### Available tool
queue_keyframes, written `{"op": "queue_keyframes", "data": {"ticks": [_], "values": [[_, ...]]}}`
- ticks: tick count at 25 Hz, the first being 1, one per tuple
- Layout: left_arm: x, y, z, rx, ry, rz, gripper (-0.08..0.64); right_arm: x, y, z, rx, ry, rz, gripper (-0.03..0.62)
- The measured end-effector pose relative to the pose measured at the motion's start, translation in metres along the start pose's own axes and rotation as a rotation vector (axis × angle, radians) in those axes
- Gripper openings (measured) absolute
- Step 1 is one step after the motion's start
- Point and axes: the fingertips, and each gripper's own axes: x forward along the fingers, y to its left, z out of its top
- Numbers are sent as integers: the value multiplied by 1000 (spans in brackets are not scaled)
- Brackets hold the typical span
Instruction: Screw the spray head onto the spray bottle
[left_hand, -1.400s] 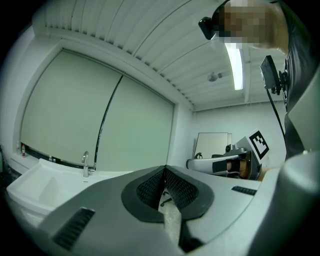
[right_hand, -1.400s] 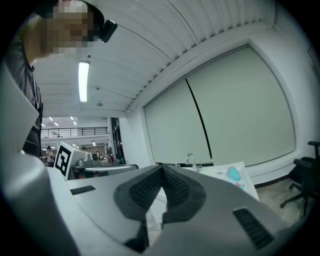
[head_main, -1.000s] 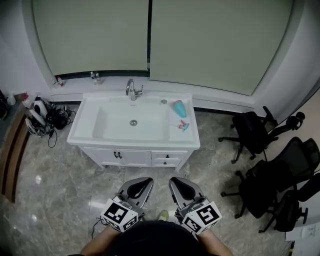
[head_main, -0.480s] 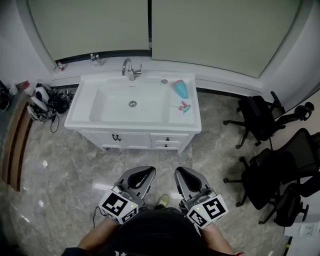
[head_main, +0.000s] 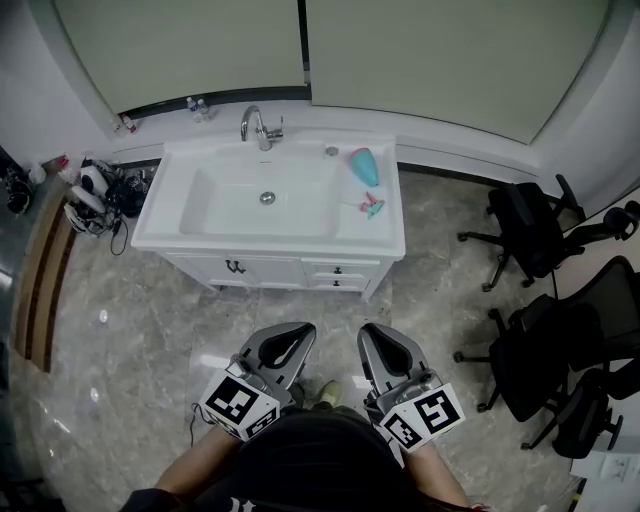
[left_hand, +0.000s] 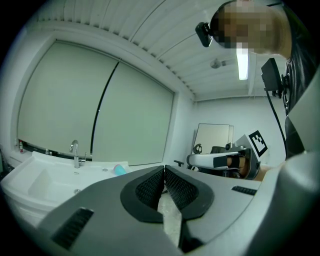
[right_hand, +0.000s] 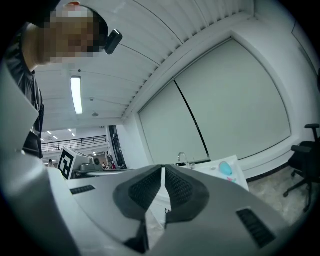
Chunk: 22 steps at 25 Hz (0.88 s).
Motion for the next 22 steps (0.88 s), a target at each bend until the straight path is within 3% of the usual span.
{"op": "queue_keyframes", "data": {"ticks": [12, 22], "values": [[66, 55, 10, -17, 9, -72, 5, 57, -56, 12, 7, 23, -62, 0], [165, 186, 49, 4, 22, -204, 6, 190, -138, 41, 24, 54, -191, 1]]}}
